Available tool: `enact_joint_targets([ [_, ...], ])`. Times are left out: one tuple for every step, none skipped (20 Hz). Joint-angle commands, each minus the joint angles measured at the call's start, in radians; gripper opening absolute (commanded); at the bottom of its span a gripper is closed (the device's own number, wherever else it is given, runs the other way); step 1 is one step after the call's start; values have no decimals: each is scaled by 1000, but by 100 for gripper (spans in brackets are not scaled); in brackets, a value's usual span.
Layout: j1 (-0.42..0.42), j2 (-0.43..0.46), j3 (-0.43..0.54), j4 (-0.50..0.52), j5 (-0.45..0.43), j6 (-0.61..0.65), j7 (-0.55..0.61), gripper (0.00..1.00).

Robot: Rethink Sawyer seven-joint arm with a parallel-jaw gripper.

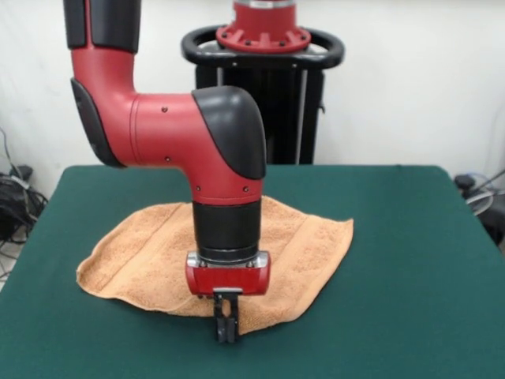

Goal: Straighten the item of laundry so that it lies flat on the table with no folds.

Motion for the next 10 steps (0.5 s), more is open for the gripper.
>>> enact_joint_targets([
  [49,34,1,69,73,131,171,0],
  [54,36,6,68,84,131,177,0],
  [63,37,8,66,98,132,187,0],
  [77,35,5,64,115,135,199,0],
  [90,33,3,63,132,138,211,0],
  [107,30,-4,57,153,149,222,0],
  [125,25,-13,53,177,162,235,0],
  [143,20,-23,55,201,171,248,0],
  [156,15,-32,60,221,175,259,0],
  [170,10,-41,65,241,178,270,0],
])
